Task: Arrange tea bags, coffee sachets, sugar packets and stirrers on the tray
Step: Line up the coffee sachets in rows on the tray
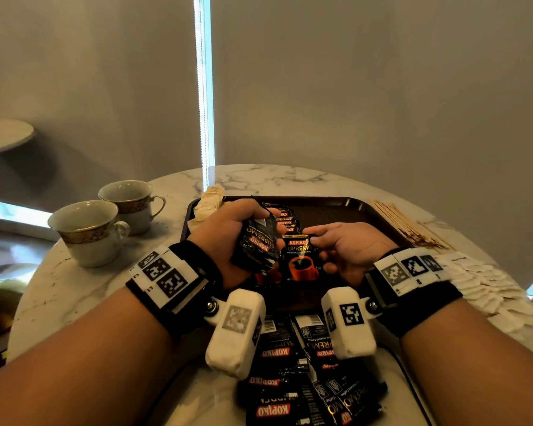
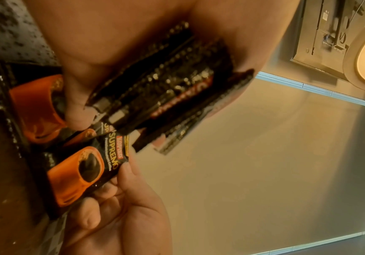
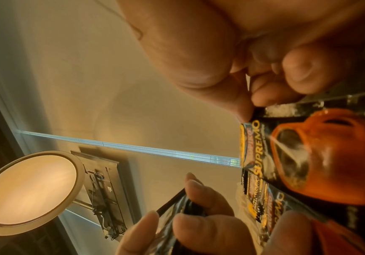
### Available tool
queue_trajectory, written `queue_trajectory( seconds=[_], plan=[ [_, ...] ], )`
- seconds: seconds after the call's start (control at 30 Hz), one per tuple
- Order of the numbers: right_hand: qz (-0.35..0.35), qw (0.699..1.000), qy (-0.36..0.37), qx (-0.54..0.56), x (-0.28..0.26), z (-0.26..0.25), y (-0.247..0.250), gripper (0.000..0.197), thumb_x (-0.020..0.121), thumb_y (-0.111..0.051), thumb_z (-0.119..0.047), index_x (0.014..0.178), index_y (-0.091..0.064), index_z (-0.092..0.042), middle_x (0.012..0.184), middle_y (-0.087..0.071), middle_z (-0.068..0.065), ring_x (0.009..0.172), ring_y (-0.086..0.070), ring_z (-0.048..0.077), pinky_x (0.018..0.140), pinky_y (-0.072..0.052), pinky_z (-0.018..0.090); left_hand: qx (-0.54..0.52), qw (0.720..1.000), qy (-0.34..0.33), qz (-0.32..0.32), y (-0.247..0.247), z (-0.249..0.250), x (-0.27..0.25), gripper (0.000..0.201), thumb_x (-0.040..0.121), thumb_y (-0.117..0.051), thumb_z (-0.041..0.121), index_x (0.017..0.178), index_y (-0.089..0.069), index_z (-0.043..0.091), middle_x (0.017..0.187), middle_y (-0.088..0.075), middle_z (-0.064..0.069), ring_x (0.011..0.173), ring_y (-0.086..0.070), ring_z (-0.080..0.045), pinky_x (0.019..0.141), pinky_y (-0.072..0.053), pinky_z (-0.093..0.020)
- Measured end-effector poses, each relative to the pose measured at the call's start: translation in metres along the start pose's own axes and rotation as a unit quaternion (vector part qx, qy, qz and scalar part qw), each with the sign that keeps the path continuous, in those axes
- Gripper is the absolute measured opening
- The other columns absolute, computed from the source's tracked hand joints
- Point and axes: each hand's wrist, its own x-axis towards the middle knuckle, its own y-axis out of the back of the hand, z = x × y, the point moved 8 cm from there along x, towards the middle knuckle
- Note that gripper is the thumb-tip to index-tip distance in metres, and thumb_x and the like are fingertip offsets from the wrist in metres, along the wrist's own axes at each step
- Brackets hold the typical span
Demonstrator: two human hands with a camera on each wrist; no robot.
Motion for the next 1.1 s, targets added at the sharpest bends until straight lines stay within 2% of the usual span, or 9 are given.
queue_trajectory(
  seconds=[0.1, 0.33, 0.57, 0.63, 0.7, 0.8, 0.93, 1.0, 1.1],
  plan=[
    [0.006, 1.0, 0.0, -0.006, 0.0, 0.0, 0.001, 0.021, 0.097, -0.05, 0.005, 0.102, -0.068, -0.006, 0.084, -0.062, 0.013, 0.053, -0.046, 0.011, 0.041, -0.033, 0.021, 0.003, 1.0, -0.002, 0.005, 0.0, -0.001, 0.0, 0.031, 0.095, -0.049, 0.017, 0.121, -0.061, 0.007, 0.09, -0.065, -0.013, 0.067, -0.061, -0.024, 0.092, -0.041, -0.05],
    [0.019, 1.0, 0.008, -0.022, 0.0, -0.001, 0.003, 0.023, 0.095, -0.054, 0.006, 0.109, -0.066, -0.008, 0.086, -0.062, 0.011, 0.059, -0.05, 0.014, 0.047, -0.036, 0.026, -0.004, 1.0, 0.002, 0.005, 0.001, -0.002, 0.001, 0.027, 0.094, -0.048, 0.016, 0.118, -0.059, 0.008, 0.084, -0.065, -0.011, 0.064, -0.061, -0.022, 0.076, -0.046, -0.041],
    [0.022, 1.0, 0.01, -0.018, -0.005, -0.005, 0.004, 0.02, 0.093, -0.06, 0.0, 0.109, -0.066, -0.011, 0.101, -0.069, 0.014, 0.069, -0.06, 0.019, 0.053, -0.046, 0.029, -0.007, 1.0, 0.001, 0.011, 0.001, -0.002, 0.001, 0.025, 0.095, -0.048, 0.015, 0.116, -0.059, 0.007, 0.081, -0.065, -0.013, 0.064, -0.06, -0.023, 0.076, -0.047, -0.04],
    [0.025, 1.0, 0.011, -0.013, -0.005, -0.005, 0.004, 0.018, 0.093, -0.062, -0.003, 0.109, -0.066, -0.012, 0.102, -0.069, 0.014, 0.071, -0.061, 0.019, 0.054, -0.047, 0.029, -0.007, 1.0, -0.002, 0.008, 0.0, -0.001, 0.0, 0.025, 0.094, -0.048, 0.015, 0.115, -0.058, 0.006, 0.082, -0.065, -0.013, 0.065, -0.06, -0.023, 0.08, -0.047, -0.042],
    [0.031, 0.999, 0.017, -0.018, -0.005, -0.007, 0.005, 0.014, 0.094, -0.064, -0.009, 0.108, -0.066, -0.012, 0.101, -0.067, 0.011, 0.073, -0.06, 0.019, 0.054, -0.046, 0.028, -0.014, 1.0, -0.003, 0.001, -0.001, 0.002, -0.002, 0.025, 0.094, -0.047, 0.015, 0.115, -0.058, 0.007, 0.084, -0.065, -0.012, 0.066, -0.06, -0.023, 0.087, -0.045, -0.045],
    [0.035, 0.999, 0.018, -0.007, -0.007, -0.011, 0.006, 0.013, 0.095, -0.065, -0.02, 0.105, -0.064, -0.012, 0.088, -0.06, 0.005, 0.07, -0.056, 0.016, 0.055, -0.043, 0.027, -0.01, 1.0, -0.012, 0.009, 0.004, 0.013, -0.004, 0.028, 0.092, -0.047, 0.017, 0.115, -0.058, 0.008, 0.084, -0.064, -0.011, 0.066, -0.06, -0.022, 0.081, -0.047, -0.044],
    [-0.038, 0.999, -0.001, -0.003, -0.015, -0.012, -0.004, 0.019, 0.098, -0.058, -0.029, 0.1, -0.065, -0.012, 0.075, -0.061, 0.002, 0.064, -0.058, 0.015, 0.055, -0.047, 0.026, 0.01, 1.0, -0.024, 0.018, 0.013, 0.033, -0.009, 0.027, 0.089, -0.048, 0.018, 0.111, -0.059, 0.008, 0.083, -0.063, -0.01, 0.067, -0.059, -0.02, 0.075, -0.047, -0.038],
    [-0.083, 0.996, -0.024, -0.003, -0.019, -0.009, -0.013, 0.024, 0.098, -0.057, -0.034, 0.102, -0.064, -0.011, 0.079, -0.065, 0.005, 0.067, -0.064, 0.017, 0.057, -0.053, 0.026, 0.02, 0.999, -0.034, 0.019, 0.016, 0.04, -0.011, 0.025, 0.09, -0.048, 0.018, 0.111, -0.058, 0.008, 0.083, -0.062, -0.01, 0.066, -0.059, -0.02, 0.069, -0.05, -0.036],
    [-0.117, 0.992, -0.041, -0.01, -0.021, -0.005, -0.021, 0.033, 0.097, -0.058, -0.039, 0.109, -0.063, -0.008, 0.088, -0.068, 0.011, 0.074, -0.069, 0.022, 0.06, -0.058, 0.029, 0.011, 1.0, -0.013, -0.002, 0.014, 0.038, -0.011, 0.027, 0.086, -0.049, 0.016, 0.111, -0.055, 0.009, 0.082, -0.06, -0.01, 0.067, -0.057, -0.021, 0.057, -0.054, -0.033]
  ],
)
